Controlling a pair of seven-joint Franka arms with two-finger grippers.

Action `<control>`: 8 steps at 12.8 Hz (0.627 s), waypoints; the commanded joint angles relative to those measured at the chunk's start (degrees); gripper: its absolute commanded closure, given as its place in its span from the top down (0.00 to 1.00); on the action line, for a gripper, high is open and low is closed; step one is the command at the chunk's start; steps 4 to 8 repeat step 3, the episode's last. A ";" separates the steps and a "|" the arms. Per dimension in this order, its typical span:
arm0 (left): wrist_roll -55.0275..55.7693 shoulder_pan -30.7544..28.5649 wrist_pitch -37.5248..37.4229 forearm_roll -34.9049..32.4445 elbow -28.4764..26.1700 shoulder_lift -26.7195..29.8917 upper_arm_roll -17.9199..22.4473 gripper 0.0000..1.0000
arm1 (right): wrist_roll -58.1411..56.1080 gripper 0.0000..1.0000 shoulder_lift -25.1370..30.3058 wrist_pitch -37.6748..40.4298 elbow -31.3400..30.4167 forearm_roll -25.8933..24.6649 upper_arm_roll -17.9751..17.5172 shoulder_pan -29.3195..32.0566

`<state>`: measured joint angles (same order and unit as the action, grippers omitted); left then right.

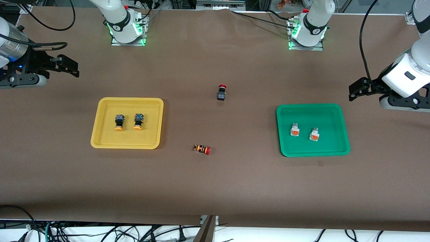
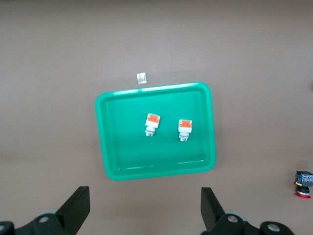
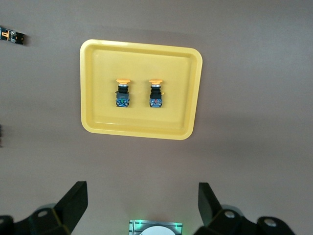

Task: Place green and yellow buttons in trays

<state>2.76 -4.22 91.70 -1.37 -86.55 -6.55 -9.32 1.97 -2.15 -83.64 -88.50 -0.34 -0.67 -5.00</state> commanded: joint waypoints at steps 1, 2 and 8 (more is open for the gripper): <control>0.84 3.87 7.05 1.37 -14.55 9.85 4.22 1.00 | -0.56 1.00 -0.66 1.20 1.58 -0.80 -0.47 0.60; 0.67 3.96 7.44 1.37 -15.83 10.49 4.22 1.00 | -0.56 1.00 -0.83 1.28 1.58 -0.80 -0.47 0.60; 0.23 3.87 7.01 1.28 -15.75 10.24 4.14 1.00 | -0.47 1.00 -0.92 1.28 1.58 -0.80 -0.47 0.60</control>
